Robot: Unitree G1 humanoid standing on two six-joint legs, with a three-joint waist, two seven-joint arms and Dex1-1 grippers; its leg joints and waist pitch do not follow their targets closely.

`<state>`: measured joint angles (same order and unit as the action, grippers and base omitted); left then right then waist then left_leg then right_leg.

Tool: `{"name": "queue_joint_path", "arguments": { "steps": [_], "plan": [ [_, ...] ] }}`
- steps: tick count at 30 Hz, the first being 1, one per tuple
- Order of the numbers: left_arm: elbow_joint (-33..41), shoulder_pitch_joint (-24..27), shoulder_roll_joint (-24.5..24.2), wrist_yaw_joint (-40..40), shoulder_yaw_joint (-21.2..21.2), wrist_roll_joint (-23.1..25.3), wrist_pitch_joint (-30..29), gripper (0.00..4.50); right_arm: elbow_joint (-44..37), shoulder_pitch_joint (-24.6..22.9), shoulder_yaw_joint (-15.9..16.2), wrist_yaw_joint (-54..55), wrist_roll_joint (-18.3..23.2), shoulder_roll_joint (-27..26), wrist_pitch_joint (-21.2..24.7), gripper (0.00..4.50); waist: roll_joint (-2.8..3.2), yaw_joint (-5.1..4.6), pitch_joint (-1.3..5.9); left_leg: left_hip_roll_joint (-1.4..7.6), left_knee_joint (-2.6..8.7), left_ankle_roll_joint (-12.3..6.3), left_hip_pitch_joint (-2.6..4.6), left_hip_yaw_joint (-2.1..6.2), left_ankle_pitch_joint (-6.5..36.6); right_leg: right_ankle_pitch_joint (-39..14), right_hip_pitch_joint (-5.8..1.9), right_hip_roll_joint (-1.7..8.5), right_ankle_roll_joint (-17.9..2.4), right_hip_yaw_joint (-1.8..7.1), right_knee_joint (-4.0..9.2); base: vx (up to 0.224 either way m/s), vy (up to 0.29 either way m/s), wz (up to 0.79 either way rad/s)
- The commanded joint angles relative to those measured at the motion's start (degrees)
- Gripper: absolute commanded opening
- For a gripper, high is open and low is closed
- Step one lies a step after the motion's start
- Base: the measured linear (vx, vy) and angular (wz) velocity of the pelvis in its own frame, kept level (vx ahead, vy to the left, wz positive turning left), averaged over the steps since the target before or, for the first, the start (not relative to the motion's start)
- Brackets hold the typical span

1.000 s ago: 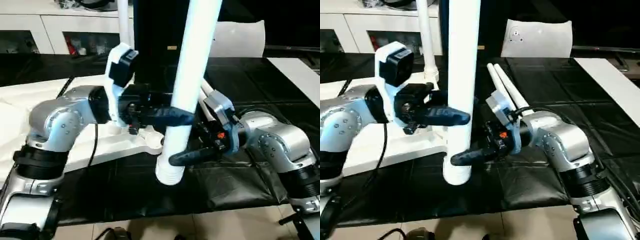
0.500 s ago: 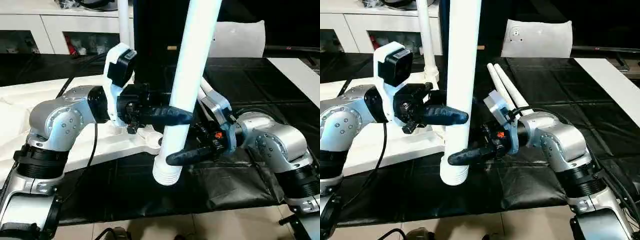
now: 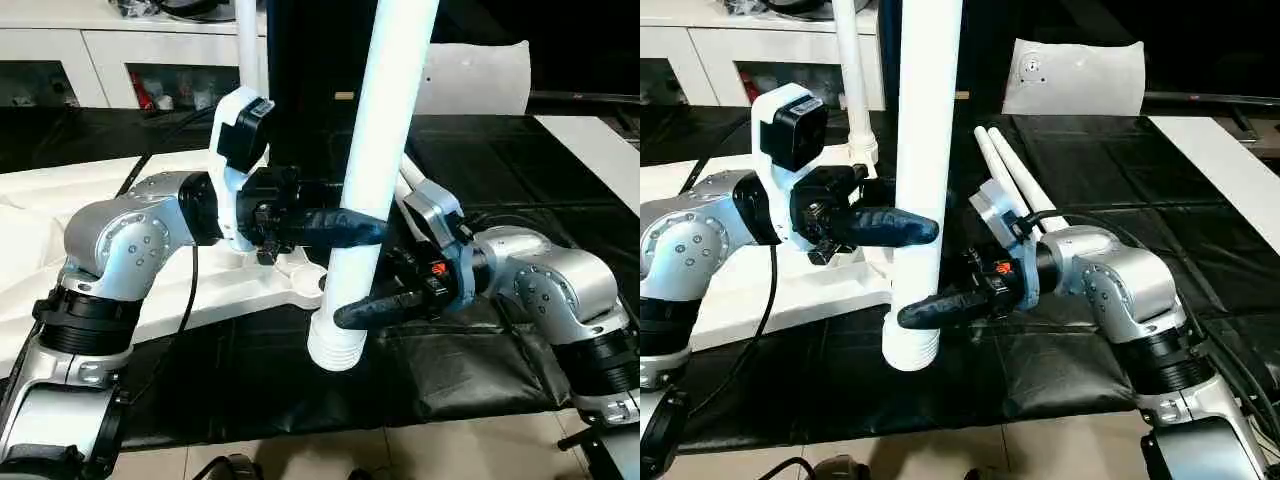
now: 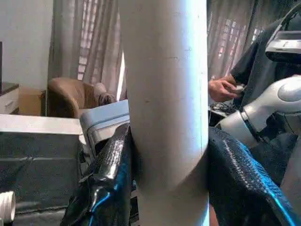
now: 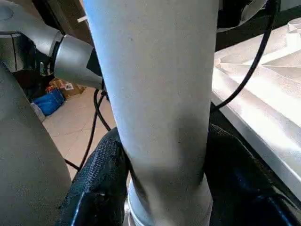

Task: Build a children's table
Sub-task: Pick table leg

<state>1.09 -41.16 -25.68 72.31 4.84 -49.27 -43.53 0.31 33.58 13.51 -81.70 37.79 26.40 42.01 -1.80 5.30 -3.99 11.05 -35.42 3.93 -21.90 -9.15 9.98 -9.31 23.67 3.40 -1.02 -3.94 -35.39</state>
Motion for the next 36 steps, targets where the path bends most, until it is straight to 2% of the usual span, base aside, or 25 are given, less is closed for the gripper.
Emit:
{"name": "queue_joint_path", "arguments": {
  "steps": [1,6,7,10,12,26,36],
  "plan": [
    [0.93,-1.38,0.04,-0.42,0.43,1.92,0.88,1.85,-2.37,1.21,0.51,-0.99,1.69,-0.92,0.26,2.15,-0.14,0.14,4.45,1.73,4.16,0.94,0.95,0.08,10.92,-20.83,-3.28,4.23,-8.42,2.56,4.34,0.000,0.000,0.00],
    [0.24,-1.60,0.69,-1.20,0.33,2.55,1.66,1.85,-2.83,1.70,-0.05,-0.70,3.32,-1.46,2.37,2.15,-0.08,0.15,4.49,1.78,4.18,0.98,0.99,0.11,10.84,-20.20,-3.29,4.22,-8.66,2.57,4.27,0.000,0.000,0.00],
    [0.12,-1.65,0.73,-1.20,0.36,2.68,1.75,1.85,-2.74,1.82,0.19,-0.65,3.26,-1.42,2.94,2.56,-0.12,0.18,4.49,1.70,4.15,0.95,0.96,0.08,10.75,-20.12,-3.33,4.20,-8.68,2.56,4.28,0.000,0.000,0.00],
    [0.14,-1.67,0.78,-1.23,0.34,2.65,1.77,1.85,-2.47,1.80,0.41,-0.59,2.83,-1.33,2.99,2.72,-0.14,0.20,4.48,1.75,4.14,0.93,0.99,0.07,10.74,-20.55,-3.30,4.29,-8.53,2.59,4.38,0.000,0.000,0.00],
    [0.35,-1.54,0.73,-1.15,0.33,2.56,1.70,1.85,-2.36,1.65,0.52,-0.12,1.84,-1.57,1.81,3.05,-0.14,0.17,4.48,1.73,4.15,1.06,0.89,0.09,10.74,-20.77,-3.33,4.30,-8.33,2.57,4.37,0.000,0.000,0.00],
    [0.56,-1.46,0.44,0.01,0.25,2.66,1.19,1.85,-2.76,1.44,0.95,-1.55,1.03,-1.19,1.17,3.08,0.03,0.18,4.49,1.72,4.15,1.11,0.94,0.09,10.84,-20.19,-3.32,4.24,-8.50,2.59,4.32,0.000,0.000,0.00],
    [0.39,-1.61,0.19,0.64,0.36,2.69,0.92,1.85,-2.44,1.40,1.61,-2.13,-0.38,-0.16,-0.05,3.08,-0.07,0.15,4.49,1.76,4.17,1.02,0.92,0.13,10.64,-20.15,-3.31,4.24,-8.51,2.59,4.25,0.000,0.000,0.00]
  ]
}}
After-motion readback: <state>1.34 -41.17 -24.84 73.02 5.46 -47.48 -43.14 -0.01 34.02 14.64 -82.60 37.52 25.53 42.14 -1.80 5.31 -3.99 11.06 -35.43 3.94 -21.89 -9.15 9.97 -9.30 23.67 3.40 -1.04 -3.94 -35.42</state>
